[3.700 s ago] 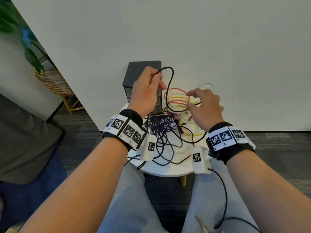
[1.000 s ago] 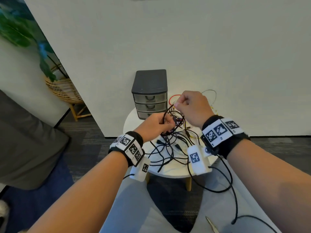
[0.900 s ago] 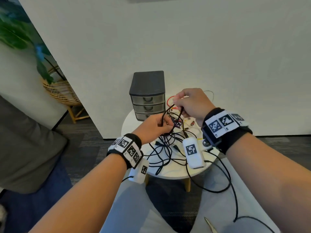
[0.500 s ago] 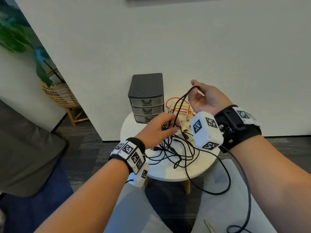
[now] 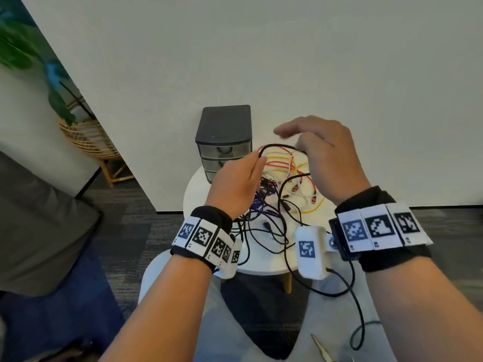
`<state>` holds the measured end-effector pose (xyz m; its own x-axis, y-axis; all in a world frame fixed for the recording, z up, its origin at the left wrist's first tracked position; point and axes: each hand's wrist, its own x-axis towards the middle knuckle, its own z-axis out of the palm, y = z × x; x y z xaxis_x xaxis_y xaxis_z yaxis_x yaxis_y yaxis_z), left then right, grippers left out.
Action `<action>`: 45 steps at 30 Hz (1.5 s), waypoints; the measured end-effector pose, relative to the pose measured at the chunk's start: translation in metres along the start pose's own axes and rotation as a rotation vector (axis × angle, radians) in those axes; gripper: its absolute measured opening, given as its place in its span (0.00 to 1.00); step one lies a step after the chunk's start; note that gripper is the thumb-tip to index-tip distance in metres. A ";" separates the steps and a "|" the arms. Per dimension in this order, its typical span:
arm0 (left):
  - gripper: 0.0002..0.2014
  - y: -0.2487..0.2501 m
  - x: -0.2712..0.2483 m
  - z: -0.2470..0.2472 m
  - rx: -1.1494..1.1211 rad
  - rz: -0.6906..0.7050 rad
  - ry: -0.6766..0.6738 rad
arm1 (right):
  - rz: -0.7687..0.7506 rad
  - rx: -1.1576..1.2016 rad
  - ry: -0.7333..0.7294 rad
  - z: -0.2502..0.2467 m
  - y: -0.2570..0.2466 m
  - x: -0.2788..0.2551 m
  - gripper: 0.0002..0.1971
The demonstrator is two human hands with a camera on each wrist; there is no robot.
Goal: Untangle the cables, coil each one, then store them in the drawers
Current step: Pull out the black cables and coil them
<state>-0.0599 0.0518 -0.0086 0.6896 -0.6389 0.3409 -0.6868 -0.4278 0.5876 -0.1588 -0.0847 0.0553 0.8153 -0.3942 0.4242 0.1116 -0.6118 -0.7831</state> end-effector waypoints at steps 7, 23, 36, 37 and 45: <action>0.13 -0.001 -0.017 0.008 -0.220 -0.034 0.052 | 0.134 -0.050 -0.239 0.007 0.015 -0.009 0.14; 0.09 -0.014 -0.024 0.026 -0.128 0.001 0.044 | 0.260 -0.326 0.145 -0.002 0.025 -0.027 0.37; 0.09 -0.026 -0.025 0.032 -0.048 -0.012 0.024 | 0.157 0.316 0.066 0.000 0.011 -0.011 0.14; 0.08 -0.026 -0.024 0.033 -0.055 -0.009 0.020 | 0.177 0.473 0.129 -0.003 0.005 -0.009 0.16; 0.08 -0.054 -0.035 0.043 0.037 -0.181 -0.132 | 0.025 1.199 0.216 -0.068 -0.025 0.011 0.14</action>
<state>-0.0569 0.0703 -0.0836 0.7683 -0.6264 0.1320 -0.5641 -0.5650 0.6021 -0.1915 -0.1206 0.1106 0.7262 -0.5725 0.3806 0.6443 0.3736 -0.6673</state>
